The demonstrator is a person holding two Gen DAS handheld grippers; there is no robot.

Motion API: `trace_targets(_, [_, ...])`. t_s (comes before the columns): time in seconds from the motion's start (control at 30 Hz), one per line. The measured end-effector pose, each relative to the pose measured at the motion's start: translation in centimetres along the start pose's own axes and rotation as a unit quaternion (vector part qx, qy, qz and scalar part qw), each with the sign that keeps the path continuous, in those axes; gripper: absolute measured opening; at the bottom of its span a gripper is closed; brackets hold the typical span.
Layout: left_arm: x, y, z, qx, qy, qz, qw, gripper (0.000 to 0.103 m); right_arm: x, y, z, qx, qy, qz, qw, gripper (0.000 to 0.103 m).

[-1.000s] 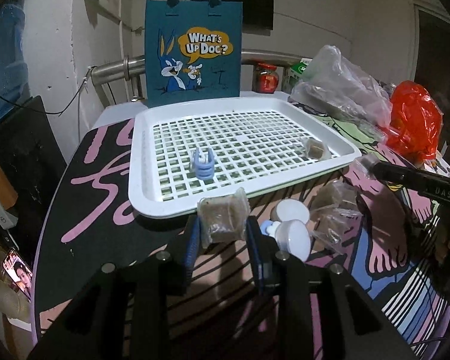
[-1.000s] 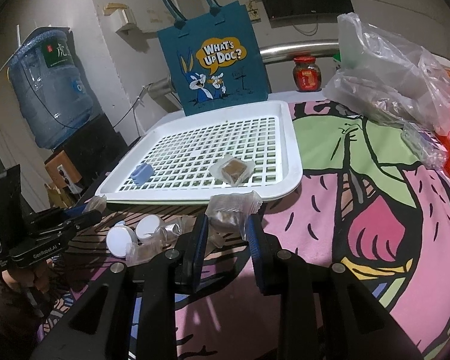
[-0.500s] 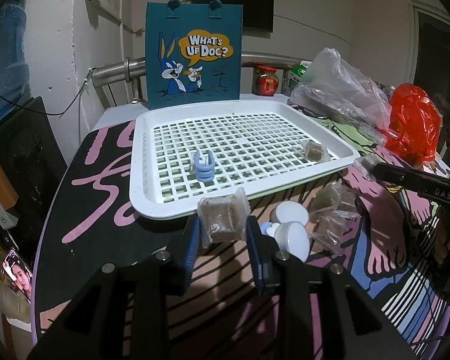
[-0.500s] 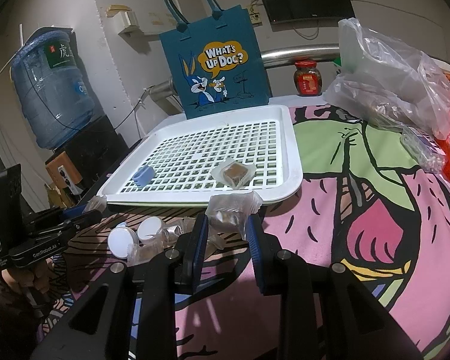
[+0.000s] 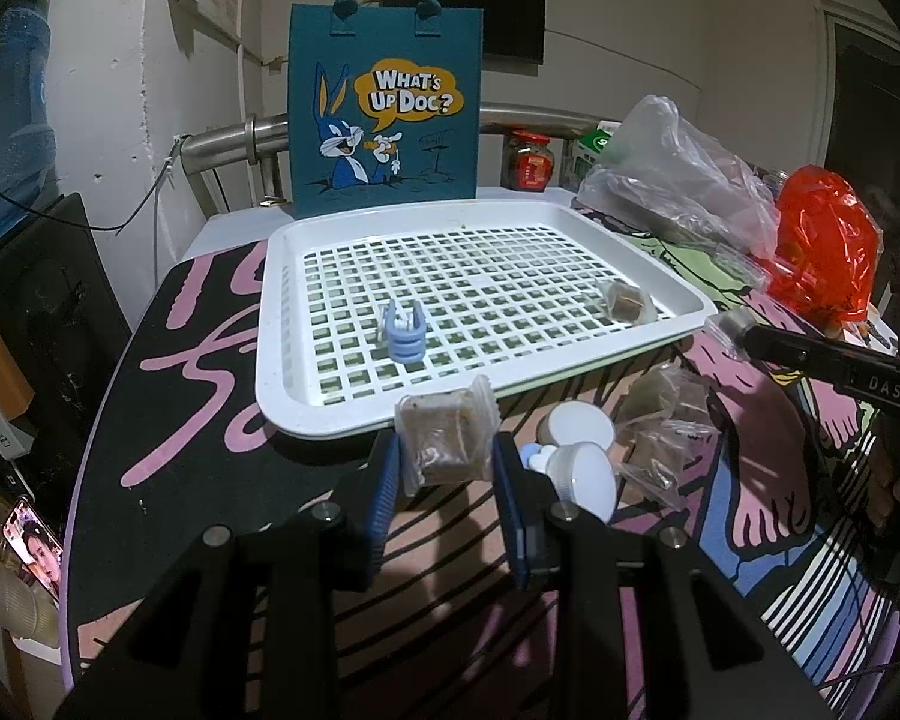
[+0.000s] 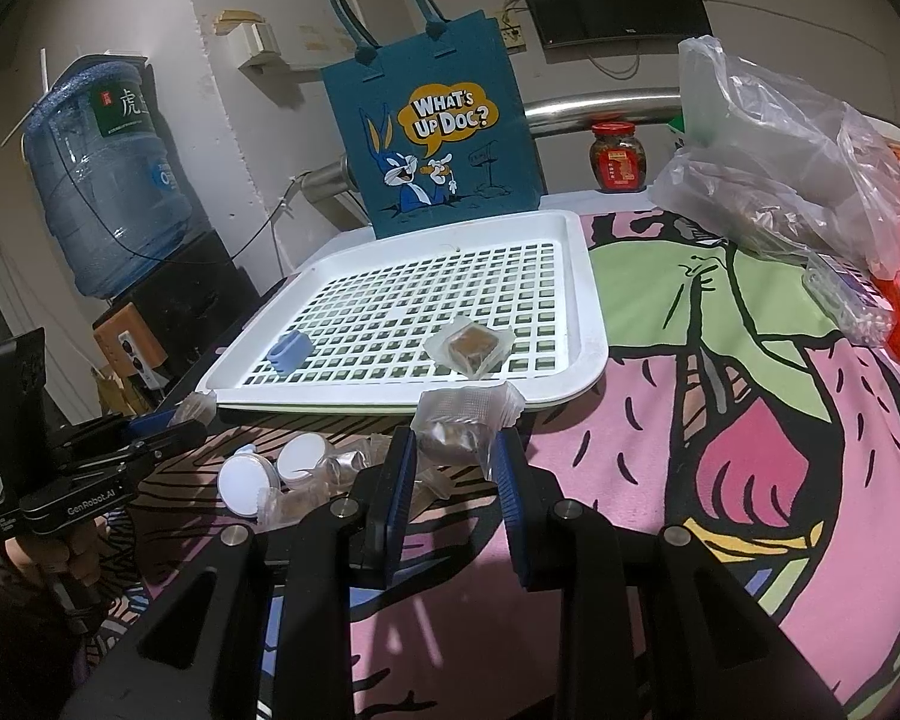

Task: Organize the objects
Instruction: 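Grasp a clear bag with a brown cube with the left tool while the right tool holds its bag, then carry both bags onto the white grid tray and open both tools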

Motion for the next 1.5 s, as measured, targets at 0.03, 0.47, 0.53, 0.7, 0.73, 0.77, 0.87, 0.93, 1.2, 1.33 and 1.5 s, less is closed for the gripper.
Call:
trace_targets(0.03, [0.0, 0.0, 0.0, 0.0, 0.0, 0.0, 1.0, 0.03, 0.0, 0.0, 0.0, 0.0, 0.0, 0.0, 1.0, 0.026])
trace_targets(0.47, [-0.1, 0.2, 0.5, 0.002, 0.002, -0.003, 1.0, 0.03, 0.0, 0.0, 0.0, -0.001, -0.001, 0.0, 1.0, 0.026])
trace_targets(0.53, [-0.1, 0.2, 0.5, 0.002, 0.003, -0.003, 1.0, 0.03, 0.0, 0.0, 0.0, -0.002, -0.001, -0.001, 1.0, 0.026])
trace_targets(0.7, [-0.1, 0.2, 0.6, 0.001, 0.005, -0.001, 1.0, 0.03, 0.0, 0.1, 0.1, -0.006, -0.001, -0.002, 1.0, 0.026])
trace_targets(0.73, [-0.1, 0.3, 0.6, 0.001, 0.005, -0.002, 1.0, 0.03, -0.1, 0.1, 0.1, -0.007, -0.001, -0.002, 1.0, 0.026])
trace_targets(0.77, [-0.1, 0.3, 0.6, 0.002, 0.006, -0.003, 1.0, 0.03, -0.1, 0.1, 0.3, -0.009, -0.001, -0.003, 1.0, 0.026])
trace_targets(0.87, [-0.2, 0.2, 0.5, 0.006, 0.009, -0.007, 0.9999, 0.03, -0.2, 0.1, 0.4, -0.014, -0.002, -0.004, 1.0, 0.026])
trace_targets(0.93, [-0.2, 0.2, 0.3, 0.011, 0.014, -0.007, 0.9998, 0.03, -0.2, 0.1, 0.5, -0.014, -0.001, -0.005, 1.0, 0.026])
trace_targets(1.2, [0.9, -1.7, -0.9, 0.023, 0.012, 0.017, 0.9995, 0.03, 0.5, -2.0, 0.1, -0.006, -0.01, 0.009, 1.0, 0.026])
trace_targets(1.33, [1.0, -3.7, -2.2, 0.015, -0.004, 0.034, 0.9993, 0.03, 1.0, -4.8, -0.1, -0.002, -0.017, 0.037, 0.999, 0.026])
trace_targets(1.5, [-0.7, -5.8, -3.6, 0.015, -0.023, 0.04, 0.9988, 0.03, 0.2, -7.8, -0.2, -0.009, -0.033, 0.058, 0.998, 0.026])
Point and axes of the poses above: each gripper's, at about its wrist camera, not at the fingertips, and x roughly against the way its jaws point, z to its right, y to its underside, the point moved 3 cm from there along -x, roughly the way its jaws point, and after that the axes turned 13 degrees about z, right-handed, at the moved point
